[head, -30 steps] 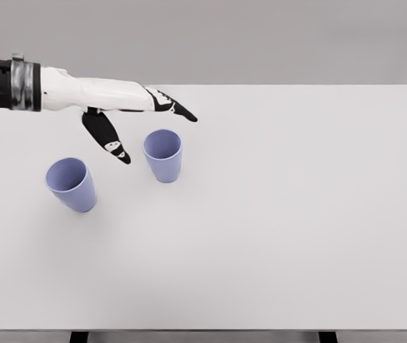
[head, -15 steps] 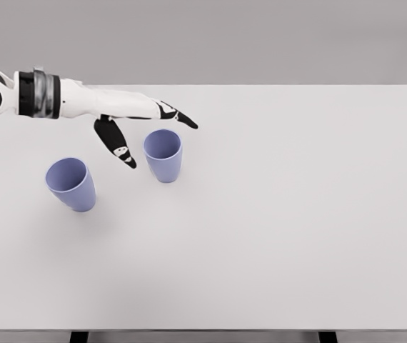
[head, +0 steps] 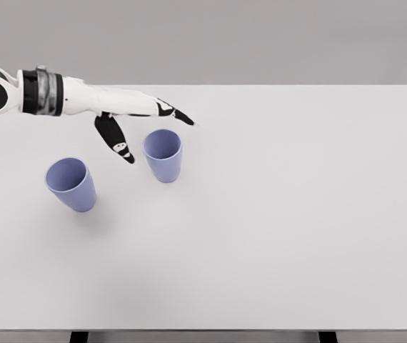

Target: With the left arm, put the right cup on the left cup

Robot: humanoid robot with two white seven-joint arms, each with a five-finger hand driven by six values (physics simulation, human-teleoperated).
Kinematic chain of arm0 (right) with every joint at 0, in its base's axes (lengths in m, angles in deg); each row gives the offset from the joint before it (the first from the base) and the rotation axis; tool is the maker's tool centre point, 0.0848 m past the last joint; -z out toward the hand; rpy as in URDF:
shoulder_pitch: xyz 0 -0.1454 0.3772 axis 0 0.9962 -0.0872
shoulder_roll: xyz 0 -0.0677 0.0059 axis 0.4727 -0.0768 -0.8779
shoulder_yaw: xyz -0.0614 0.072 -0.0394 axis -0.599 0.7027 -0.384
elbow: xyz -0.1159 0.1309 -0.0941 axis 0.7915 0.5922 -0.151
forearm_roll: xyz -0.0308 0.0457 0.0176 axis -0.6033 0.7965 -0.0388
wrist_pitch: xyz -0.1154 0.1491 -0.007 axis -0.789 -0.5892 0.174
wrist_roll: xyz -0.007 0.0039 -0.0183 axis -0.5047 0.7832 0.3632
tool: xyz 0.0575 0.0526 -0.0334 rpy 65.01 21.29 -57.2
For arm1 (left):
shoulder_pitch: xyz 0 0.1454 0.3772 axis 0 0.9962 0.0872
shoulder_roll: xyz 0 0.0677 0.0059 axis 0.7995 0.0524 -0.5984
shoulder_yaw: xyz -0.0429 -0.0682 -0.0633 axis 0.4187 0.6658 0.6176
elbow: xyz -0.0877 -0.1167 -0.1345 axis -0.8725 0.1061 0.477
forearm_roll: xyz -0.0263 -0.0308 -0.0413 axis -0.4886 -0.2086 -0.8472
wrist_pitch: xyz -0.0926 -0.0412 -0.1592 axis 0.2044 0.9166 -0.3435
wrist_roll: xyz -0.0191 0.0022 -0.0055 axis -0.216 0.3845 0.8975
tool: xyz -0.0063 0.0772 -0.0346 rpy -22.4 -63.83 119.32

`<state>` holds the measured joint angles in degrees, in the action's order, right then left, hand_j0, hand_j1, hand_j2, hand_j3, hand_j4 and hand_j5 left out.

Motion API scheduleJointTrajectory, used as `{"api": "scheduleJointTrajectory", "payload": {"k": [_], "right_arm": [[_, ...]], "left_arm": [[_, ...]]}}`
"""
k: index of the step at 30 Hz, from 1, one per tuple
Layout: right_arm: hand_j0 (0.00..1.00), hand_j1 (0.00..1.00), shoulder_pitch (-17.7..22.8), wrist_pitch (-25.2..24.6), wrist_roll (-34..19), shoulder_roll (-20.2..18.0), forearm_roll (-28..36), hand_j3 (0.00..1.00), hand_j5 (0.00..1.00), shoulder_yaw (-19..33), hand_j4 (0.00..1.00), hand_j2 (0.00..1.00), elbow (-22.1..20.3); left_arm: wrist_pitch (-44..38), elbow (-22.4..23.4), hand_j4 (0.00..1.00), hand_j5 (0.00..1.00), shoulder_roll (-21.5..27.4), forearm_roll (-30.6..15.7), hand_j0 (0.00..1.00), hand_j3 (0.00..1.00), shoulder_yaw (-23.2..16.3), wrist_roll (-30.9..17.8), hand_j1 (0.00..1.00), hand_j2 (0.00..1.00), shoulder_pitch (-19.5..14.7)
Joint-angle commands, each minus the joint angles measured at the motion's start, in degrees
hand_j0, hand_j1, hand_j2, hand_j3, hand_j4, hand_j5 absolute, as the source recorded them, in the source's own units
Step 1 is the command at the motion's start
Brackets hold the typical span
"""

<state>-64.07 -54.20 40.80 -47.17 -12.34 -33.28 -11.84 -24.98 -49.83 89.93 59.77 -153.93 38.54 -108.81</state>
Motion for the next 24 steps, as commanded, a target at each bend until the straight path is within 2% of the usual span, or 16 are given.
{"api": "scheduleJointTrajectory", "payload": {"k": [1,4,6,10,14,24], "right_arm": [[1.0,1.0,0.0,0.05,-0.03,0.0,-0.07,1.0,1.0,0.01,1.0,1.0,0.01],[1.0,1.0,0.0,0.05,-0.03,0.0,-0.07,1.0,1.0,0.01,1.0,1.0,0.01],[1.0,1.0,0.0,0.05,-0.03,0.0,-0.07,1.0,1.0,0.01,1.0,1.0,0.01],[1.0,1.0,0.0,0.05,-0.03,0.0,-0.07,1.0,1.0,0.01,1.0,1.0,0.01],[1.0,1.0,0.0,0.05,-0.03,0.0,-0.07,1.0,1.0,0.01,1.0,1.0,0.01],[1.0,1.0,0.0,0.05,-0.03,0.0,-0.07,1.0,1.0,0.01,1.0,1.0,0.01]], "left_arm": [[0.08,2.59,1.0,1.0,-0.09,0.67,1.0,1.0,0.2,0.02,1.0,1.0,0.09],[3.41,6.98,1.0,1.0,-1.49,0.76,1.0,1.0,0.2,0.02,1.0,1.0,0.0],[4.65,8.31,1.0,1.0,-2.28,1.02,1.0,1.0,0.11,0.02,1.0,1.0,0.09],[4.47,9.01,1.0,1.0,-4.13,3.04,1.0,1.0,0.2,0.02,1.0,1.0,0.09],[4.47,9.01,1.0,1.0,-4.66,3.13,1.0,1.0,0.29,0.02,1.0,1.0,2.46],[4.56,9.01,1.0,1.0,-5.89,4.27,1.0,1.0,0.64,0.02,1.0,1.0,2.55]]}}
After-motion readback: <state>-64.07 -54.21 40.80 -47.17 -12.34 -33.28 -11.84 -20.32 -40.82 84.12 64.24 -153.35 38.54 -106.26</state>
